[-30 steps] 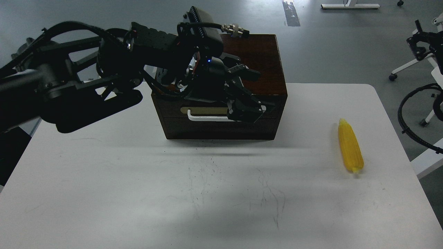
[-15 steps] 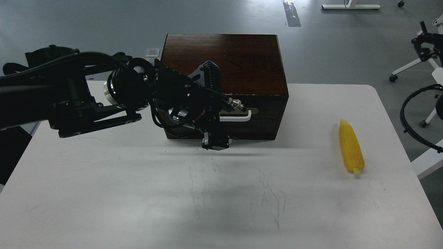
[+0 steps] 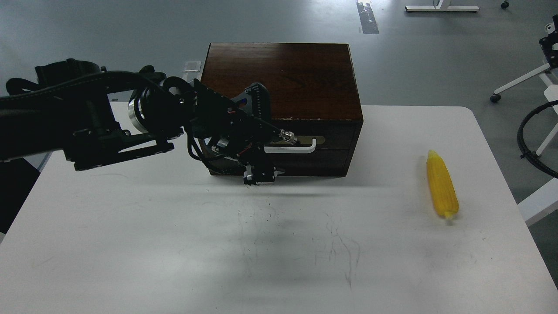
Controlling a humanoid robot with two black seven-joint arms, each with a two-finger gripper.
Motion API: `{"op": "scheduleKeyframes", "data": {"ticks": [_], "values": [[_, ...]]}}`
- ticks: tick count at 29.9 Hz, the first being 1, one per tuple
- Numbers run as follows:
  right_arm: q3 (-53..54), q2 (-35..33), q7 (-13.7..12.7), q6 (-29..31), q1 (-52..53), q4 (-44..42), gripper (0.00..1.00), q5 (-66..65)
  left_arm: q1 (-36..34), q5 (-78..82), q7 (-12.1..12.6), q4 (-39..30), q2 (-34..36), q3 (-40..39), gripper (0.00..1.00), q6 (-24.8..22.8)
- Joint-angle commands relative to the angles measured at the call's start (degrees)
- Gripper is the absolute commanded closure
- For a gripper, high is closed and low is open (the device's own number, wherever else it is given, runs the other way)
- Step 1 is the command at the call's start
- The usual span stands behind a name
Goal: Put corn in drawer with both arms
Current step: 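Reach the left gripper to the white drawer handle and grasp it, then pull the drawer open toward the robot with the left gripper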
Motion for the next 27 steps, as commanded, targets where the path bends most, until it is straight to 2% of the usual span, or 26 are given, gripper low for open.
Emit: {"op": "scheduleKeyframes", "data": {"ticks": [1,27], "values": [[-0.1,0.0,0.0,0.0,0.1,0.0,0.00,0.0,0.8,0.1,0.1,0.5,-0.3,0.1,0.36,0.0],[-0.2,-0.1,0.0,0.1,0.0,-0.1,0.00,-0.1,1.9,1.7,0.3,2.3,-0.3,3.0,0.36,0.3]]}}
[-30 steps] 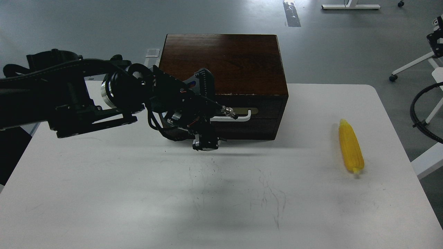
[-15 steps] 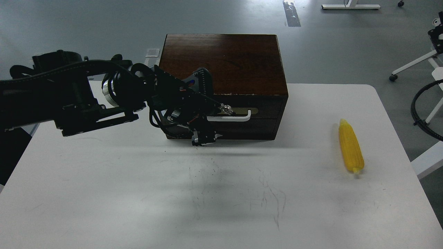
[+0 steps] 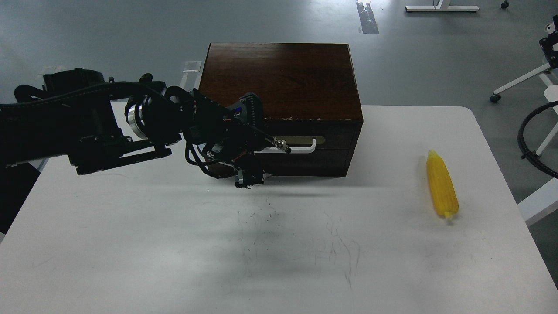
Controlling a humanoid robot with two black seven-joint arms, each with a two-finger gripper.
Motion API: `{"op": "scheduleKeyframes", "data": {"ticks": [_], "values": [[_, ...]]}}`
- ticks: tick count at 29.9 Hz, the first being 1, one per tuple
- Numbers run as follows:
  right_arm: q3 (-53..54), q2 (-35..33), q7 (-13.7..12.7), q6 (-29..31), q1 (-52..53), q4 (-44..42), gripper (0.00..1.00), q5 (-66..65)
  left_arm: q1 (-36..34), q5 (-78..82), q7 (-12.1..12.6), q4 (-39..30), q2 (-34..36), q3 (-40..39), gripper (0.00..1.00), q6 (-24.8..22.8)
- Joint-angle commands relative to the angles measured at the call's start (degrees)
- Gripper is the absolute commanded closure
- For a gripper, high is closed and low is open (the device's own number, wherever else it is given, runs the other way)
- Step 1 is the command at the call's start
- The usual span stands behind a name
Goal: Put corn in drawer with both arms
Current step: 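Pull the drawer open toward the robot with the left gripper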
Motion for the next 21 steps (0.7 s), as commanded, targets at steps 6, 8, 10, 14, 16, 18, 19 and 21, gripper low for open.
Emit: {"op": "scheduleKeyframes", "data": {"ticks": [6,8,10,14,16,18,19,21], "values": [[0.0,0.0,0.0,0.0,0.0,0.0,0.00,0.0,0.4,0.1,0.0,-0.1,0.0,0.0,0.51,1.1],[-0.3,0.0,0.0,0.0,-0.3,0.0,0.00,0.0,0.1,0.1,-0.1,-0.2,-0.1,-0.1,0.56,1.1],[-1.7,0.0,0.0,0.0,-0.1,0.0,0.00,0.0,-0.2,0.1,-0.2,-0.2,-0.1,-0.1,0.57,1.1],[-3.2,-0.1,0.0,0.4,0.1,0.0,0.00,0.0,-0.3,0.1,-1.5,-0.7,-0.2,-0.1,0.58,1.1],[-3.3,-0.7,0.0,1.5,0.1,-0.1,0.00,0.0,-0.4,0.1,-2.0,-1.6,-0.2,-0.1,0.58,1.1],[-3.4,-0.8,0.0,1.5,0.0,-0.1,0.00,0.0,-0.7,0.1,-2.2,-3.1,-0.2,-0.1,0.58,1.1],[-3.4,-0.8,0.0,1.5,0.0,-0.1,0.00,0.0,-0.8,0.1,-2.2,-3.4,-0.2,-0.1,0.58,1.0],[-3.3,-0.8,0.0,1.5,-0.1,-0.1,0.00,0.0,-1.3,0.1,-2.2,-4.2,-0.2,-0.1,0.58,0.7]]}}
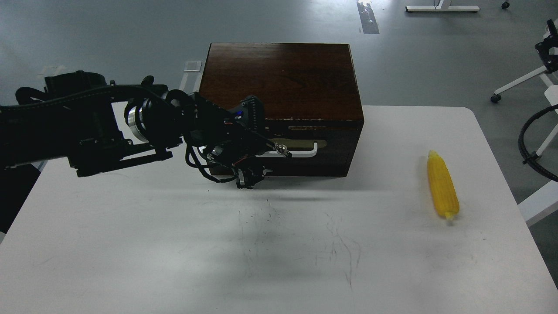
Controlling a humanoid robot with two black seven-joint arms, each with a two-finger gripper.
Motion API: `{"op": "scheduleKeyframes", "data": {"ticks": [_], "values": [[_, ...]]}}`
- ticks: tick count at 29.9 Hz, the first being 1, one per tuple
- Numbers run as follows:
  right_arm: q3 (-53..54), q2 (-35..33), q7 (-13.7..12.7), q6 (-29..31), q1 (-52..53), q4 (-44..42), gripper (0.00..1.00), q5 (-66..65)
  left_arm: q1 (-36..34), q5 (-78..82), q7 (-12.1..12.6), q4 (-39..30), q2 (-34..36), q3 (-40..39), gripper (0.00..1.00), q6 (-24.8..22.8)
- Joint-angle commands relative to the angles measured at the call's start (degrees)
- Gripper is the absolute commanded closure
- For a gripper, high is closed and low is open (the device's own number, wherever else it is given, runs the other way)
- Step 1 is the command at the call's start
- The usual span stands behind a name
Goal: Put corn in drawer with both arms
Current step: 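Pull the drawer open toward the robot with the left gripper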
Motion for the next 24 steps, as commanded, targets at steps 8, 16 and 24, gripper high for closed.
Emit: {"op": "scheduleKeyframes", "data": {"ticks": [8,16,24], "values": [[0.0,0.1,0.0,0.0,-0.4,0.0,0.00,0.0,-1.0,0.0,-0.4,-2.3,0.0,0.1,0.57,-0.5],[0.0,0.0,0.0,0.0,-0.4,0.0,0.00,0.0,-1.2,0.0,-1.0,-4.0,0.1,0.1,0.56,-2.2],[0.0,0.0,0.0,0.0,-0.5,0.0,0.00,0.0,-1.3,0.0,-1.0,-6.4,0.6,0.1,0.57,-2.9]]}}
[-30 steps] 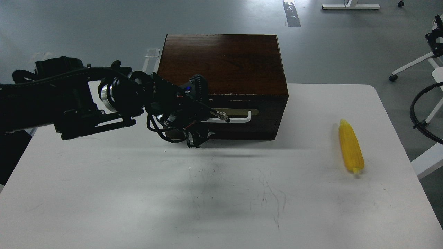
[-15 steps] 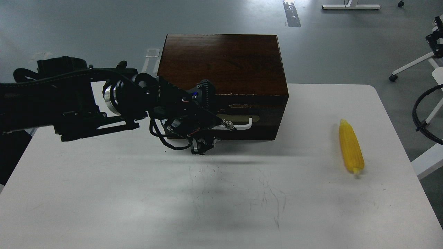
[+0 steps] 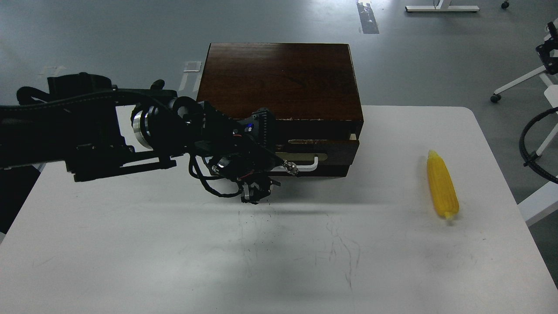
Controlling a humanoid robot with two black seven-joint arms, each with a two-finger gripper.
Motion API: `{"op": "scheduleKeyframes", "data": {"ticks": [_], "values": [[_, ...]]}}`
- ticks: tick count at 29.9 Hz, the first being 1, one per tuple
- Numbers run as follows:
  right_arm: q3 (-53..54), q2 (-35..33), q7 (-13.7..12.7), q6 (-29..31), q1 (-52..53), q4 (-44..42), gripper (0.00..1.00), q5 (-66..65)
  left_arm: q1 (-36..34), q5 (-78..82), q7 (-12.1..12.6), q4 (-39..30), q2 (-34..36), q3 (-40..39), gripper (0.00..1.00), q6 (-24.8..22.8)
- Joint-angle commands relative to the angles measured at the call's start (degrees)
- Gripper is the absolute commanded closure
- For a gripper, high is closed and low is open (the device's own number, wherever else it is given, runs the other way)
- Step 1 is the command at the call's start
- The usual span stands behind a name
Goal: Put corn in drawer with both arms
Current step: 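Pull the drawer open toward the robot with the left gripper, then release the handle and raise the left arm away from the box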
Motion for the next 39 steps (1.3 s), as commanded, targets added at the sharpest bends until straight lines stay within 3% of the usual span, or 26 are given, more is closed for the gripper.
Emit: {"op": "scheduleKeyframes", "data": {"ticks": [1,24,27,30,31,39], "values": [[0.0,0.0,0.0,0.0,0.0,0.0,0.00,0.0,0.1,0.0,-0.1,-0.3,0.2,0.0,0.57,0.0],[0.0,0.1,0.1,0.0,-0.1,-0.9,0.00,0.0,-2.2,0.0,-0.2,-5.0,0.5,-0.5,0.56,0.0],[0.0,0.0,0.0,0.0,-0.1,-0.9,0.00,0.0,-4.0,-0.7,-0.3,-6.1,1.1,-1.9,0.47,0.0],[-0.4,-0.1,0.0,0.0,-0.4,-0.7,0.00,0.0,-4.1,-11.5,0.2,-7.3,2.2,-7.7,0.08,0.0],[-1.3,-0.3,0.0,0.0,-0.4,-0.4,0.00,-0.1,-4.1,-15.5,0.3,-7.3,2.5,-9.3,0.04,0.0],[-14.9,-3.2,0.6,0.0,4.3,-0.3,0.00,-4.7,-2.2,-38.7,0.6,-2.5,6.5,-16.7,0.03,0.0]]}}
